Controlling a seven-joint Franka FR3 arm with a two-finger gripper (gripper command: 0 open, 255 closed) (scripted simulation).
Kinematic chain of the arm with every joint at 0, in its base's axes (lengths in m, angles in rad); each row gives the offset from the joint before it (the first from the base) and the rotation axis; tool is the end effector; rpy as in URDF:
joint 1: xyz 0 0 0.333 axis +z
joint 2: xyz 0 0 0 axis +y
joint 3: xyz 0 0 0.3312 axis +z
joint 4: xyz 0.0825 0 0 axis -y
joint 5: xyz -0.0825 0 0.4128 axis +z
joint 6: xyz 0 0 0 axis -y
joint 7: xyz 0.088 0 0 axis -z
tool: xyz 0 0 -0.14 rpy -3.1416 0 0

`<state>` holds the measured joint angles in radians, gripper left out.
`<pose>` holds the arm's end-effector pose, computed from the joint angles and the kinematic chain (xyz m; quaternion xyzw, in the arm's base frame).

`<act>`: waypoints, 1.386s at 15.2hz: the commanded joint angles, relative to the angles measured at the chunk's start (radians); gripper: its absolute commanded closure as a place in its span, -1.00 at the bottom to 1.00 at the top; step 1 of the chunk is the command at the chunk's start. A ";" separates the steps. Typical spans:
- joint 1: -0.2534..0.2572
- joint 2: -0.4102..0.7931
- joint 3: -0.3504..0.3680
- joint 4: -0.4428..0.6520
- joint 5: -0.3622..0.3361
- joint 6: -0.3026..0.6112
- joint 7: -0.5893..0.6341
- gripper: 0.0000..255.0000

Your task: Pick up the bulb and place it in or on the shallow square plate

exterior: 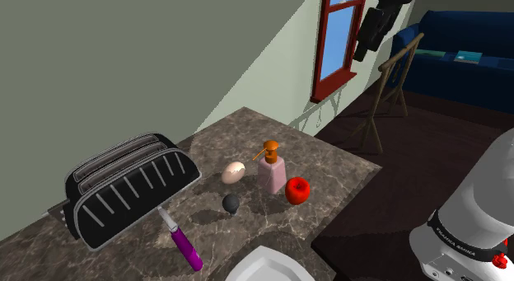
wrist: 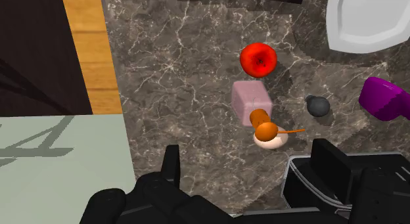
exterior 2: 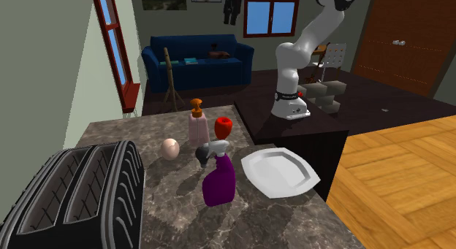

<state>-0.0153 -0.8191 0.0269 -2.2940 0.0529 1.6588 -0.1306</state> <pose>0.3295 0.0136 0.6195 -0.9934 -0.0675 -0.0926 0.0108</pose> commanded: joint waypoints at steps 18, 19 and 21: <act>0.028 0.344 0.336 -0.095 0.071 0.369 0.362 -1.00; 0.026 0.376 0.356 -0.089 0.066 0.390 0.387 -1.00; 0.022 0.444 0.395 -0.073 0.052 0.430 0.438 -1.00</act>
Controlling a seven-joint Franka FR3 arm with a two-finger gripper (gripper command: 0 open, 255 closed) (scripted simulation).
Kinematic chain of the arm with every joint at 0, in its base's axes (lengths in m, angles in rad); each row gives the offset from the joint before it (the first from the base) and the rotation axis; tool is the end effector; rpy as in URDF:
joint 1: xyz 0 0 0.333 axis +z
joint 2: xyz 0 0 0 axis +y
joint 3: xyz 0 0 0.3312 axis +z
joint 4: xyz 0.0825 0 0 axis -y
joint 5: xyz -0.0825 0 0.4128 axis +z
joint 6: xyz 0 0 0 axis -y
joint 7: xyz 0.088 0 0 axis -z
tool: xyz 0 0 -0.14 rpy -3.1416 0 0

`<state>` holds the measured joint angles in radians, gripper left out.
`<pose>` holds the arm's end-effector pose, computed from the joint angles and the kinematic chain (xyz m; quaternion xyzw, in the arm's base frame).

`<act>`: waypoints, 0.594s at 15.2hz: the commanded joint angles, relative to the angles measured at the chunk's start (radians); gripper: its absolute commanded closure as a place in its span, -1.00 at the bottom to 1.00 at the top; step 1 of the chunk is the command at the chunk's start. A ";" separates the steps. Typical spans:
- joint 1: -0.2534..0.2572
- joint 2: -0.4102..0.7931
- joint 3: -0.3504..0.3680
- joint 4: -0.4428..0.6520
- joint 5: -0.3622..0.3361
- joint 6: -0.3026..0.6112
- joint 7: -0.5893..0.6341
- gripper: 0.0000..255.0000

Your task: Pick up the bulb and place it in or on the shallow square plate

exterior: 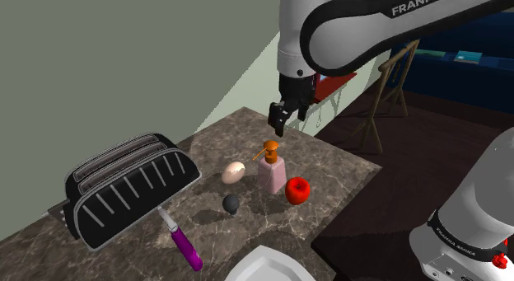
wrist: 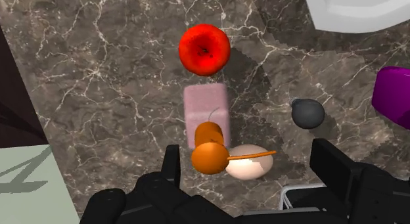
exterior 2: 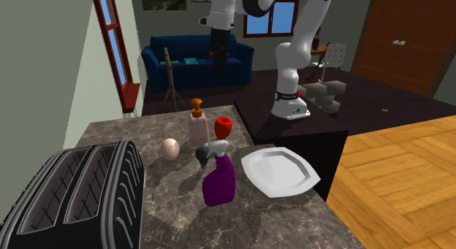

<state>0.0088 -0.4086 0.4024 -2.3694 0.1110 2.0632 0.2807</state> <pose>0.4198 0.1968 0.4429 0.9985 0.0287 0.0453 0.0143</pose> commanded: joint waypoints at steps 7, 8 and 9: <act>-0.018 0.307 0.141 0.098 -0.129 0.142 0.240 -1.00; -0.018 0.351 0.154 0.117 -0.157 0.154 0.275 -1.00; -0.015 0.396 0.164 0.137 -0.187 0.164 0.311 -1.00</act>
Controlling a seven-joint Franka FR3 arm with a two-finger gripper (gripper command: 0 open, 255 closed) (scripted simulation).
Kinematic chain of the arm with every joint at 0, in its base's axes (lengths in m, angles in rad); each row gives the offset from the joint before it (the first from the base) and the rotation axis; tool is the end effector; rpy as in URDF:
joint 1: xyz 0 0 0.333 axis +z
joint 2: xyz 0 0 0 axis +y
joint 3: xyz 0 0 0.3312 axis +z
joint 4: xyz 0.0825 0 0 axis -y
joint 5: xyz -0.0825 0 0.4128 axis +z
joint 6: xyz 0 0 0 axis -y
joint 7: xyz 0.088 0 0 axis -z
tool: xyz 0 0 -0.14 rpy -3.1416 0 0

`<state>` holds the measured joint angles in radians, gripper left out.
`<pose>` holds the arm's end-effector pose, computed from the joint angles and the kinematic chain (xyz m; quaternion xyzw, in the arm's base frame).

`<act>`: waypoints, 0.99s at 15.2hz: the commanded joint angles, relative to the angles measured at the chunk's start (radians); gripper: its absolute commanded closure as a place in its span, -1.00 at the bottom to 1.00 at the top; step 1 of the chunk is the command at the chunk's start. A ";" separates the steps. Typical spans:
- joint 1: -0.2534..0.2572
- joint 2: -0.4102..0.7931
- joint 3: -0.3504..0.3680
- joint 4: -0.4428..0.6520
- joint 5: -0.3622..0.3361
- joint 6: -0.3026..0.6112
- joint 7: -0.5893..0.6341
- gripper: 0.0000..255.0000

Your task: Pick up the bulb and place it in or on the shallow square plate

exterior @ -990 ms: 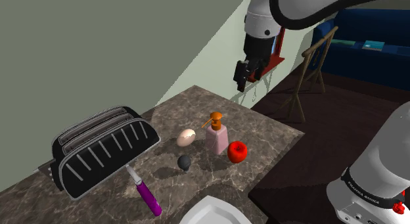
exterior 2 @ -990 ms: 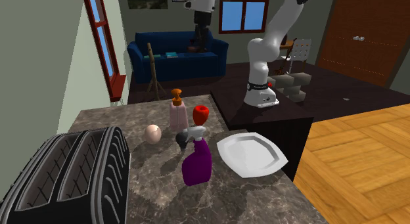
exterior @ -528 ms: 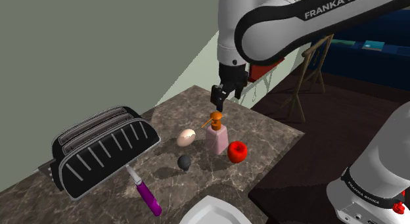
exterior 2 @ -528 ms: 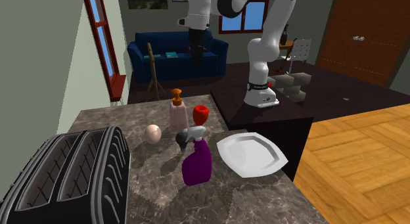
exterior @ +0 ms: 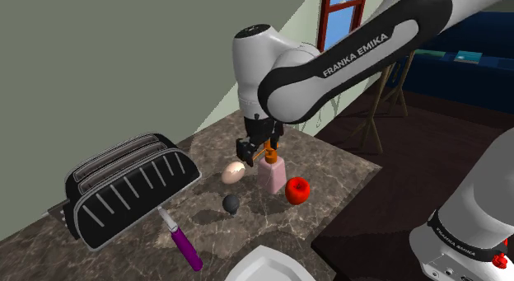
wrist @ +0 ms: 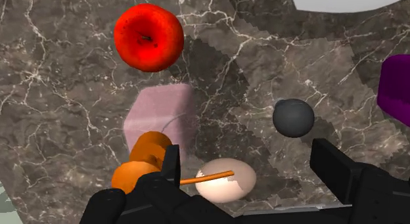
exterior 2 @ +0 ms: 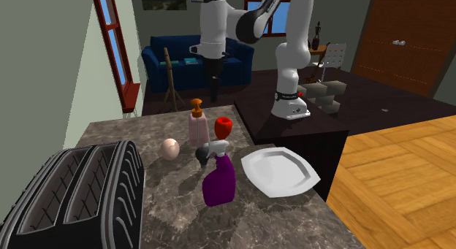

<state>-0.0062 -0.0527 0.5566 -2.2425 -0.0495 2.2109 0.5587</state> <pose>0.4618 0.2802 0.3535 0.9994 0.0103 0.0232 0.0254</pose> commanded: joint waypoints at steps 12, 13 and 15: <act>0.186 0.566 -0.049 0.359 -0.331 0.026 0.369 -1.00; 0.206 0.607 -0.059 0.396 -0.344 0.021 0.384 -1.00; 0.221 0.639 -0.070 0.417 -0.356 0.027 0.394 -1.00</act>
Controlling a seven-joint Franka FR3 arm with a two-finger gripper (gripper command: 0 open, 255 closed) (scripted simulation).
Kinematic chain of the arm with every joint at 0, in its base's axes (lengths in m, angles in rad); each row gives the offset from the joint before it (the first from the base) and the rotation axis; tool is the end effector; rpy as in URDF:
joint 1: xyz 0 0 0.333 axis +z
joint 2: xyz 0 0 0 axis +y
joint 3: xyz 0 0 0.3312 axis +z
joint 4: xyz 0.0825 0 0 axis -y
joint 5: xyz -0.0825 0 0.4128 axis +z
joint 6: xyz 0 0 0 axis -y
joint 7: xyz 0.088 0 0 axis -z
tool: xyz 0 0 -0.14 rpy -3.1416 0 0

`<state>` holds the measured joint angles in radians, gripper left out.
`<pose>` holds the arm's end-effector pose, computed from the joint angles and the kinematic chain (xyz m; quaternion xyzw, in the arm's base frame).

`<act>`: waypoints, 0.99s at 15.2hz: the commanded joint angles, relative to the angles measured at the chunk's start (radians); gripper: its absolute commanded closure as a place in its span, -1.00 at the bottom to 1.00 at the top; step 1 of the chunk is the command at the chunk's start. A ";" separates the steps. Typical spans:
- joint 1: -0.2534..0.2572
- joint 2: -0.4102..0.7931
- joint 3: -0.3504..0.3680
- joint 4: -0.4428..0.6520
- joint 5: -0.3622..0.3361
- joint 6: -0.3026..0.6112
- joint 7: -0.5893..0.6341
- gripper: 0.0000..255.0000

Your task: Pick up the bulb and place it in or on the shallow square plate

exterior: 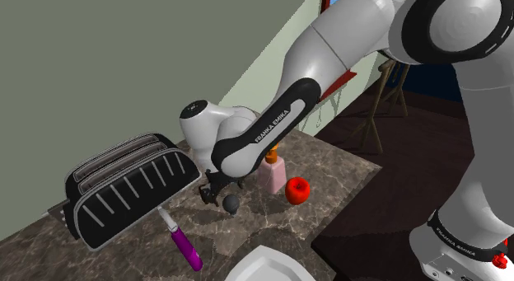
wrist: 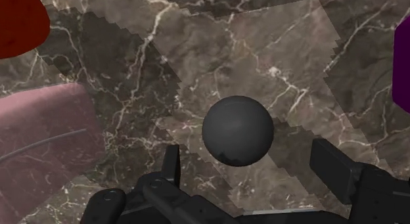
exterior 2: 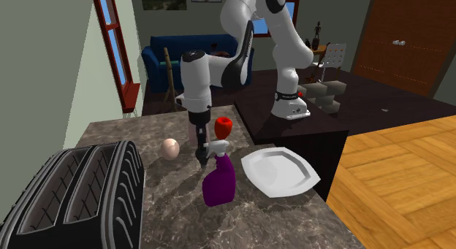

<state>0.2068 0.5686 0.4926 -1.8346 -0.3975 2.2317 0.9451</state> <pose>0.5267 0.3996 0.2032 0.9988 -0.0200 -0.0125 0.0433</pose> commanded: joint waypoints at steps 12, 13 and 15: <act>0.022 0.073 -0.033 0.000 -0.042 0.066 0.029 -1.00; 0.022 0.073 -0.033 0.000 -0.042 0.066 0.029 -1.00; 0.022 0.073 -0.033 0.000 -0.042 0.066 0.029 1.00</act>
<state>0.2285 0.6415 0.4598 -1.8346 -0.4397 2.2976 0.9740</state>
